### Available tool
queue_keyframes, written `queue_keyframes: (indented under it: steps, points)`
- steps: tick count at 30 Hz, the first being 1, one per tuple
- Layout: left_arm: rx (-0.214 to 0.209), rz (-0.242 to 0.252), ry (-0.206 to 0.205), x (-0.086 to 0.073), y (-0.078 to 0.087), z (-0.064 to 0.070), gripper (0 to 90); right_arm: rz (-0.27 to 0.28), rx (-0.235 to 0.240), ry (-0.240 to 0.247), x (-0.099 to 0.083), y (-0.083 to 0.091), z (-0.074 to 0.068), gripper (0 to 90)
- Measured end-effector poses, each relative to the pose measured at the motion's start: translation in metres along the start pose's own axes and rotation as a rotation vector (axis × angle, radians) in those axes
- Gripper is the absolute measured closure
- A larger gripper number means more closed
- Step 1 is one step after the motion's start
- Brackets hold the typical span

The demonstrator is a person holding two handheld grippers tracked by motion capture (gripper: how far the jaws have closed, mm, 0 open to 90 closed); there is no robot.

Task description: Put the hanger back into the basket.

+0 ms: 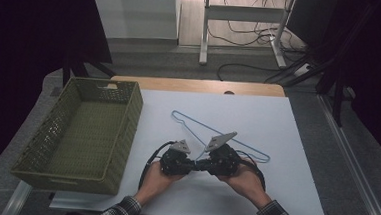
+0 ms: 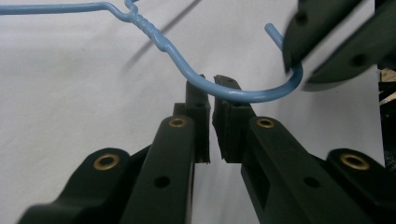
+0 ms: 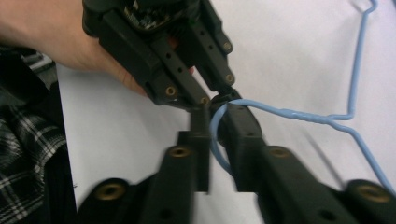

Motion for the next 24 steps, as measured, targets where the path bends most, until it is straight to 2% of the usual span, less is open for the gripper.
queue_keyframes:
  steps: [4,7,9,12,16,24]
  points:
    - [0.001,0.006,0.01,0.001,-0.001,0.001,82.4,-0.001,-0.041,-0.034,-0.006,0.013,0.017,75.8]
    - [0.0,0.005,0.012,0.001,-0.001,0.001,81.7,-0.041,-0.123,-0.024,-0.016,0.019,0.038,73.4]
    - [0.002,0.001,0.005,0.001,0.0,0.001,81.4,-0.053,-0.144,-0.03,-0.022,0.02,0.05,71.7]
    - [0.002,0.0,0.004,0.002,0.0,0.001,80.8,-0.078,-0.19,-0.01,-0.03,0.018,0.063,68.2]
    - [-0.003,0.004,0.007,0.002,0.0,0.002,80.6,-0.105,-0.208,-0.01,-0.038,0.008,0.075,65.7]
    - [0.0,0.0,-0.002,0.004,0.002,0.003,79.9,-0.163,-0.215,0.047,-0.046,-0.016,0.085,65.9]
Point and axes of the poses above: each handheld gripper's, and its own axes: y roughly backward along the jaws, x roughly out of its top, z roughly to its right, the point moved 6 cm from there along -y, roughly forward along the jaws, and after that the axes turned 11 degrees about y, right-handed, at the moved point
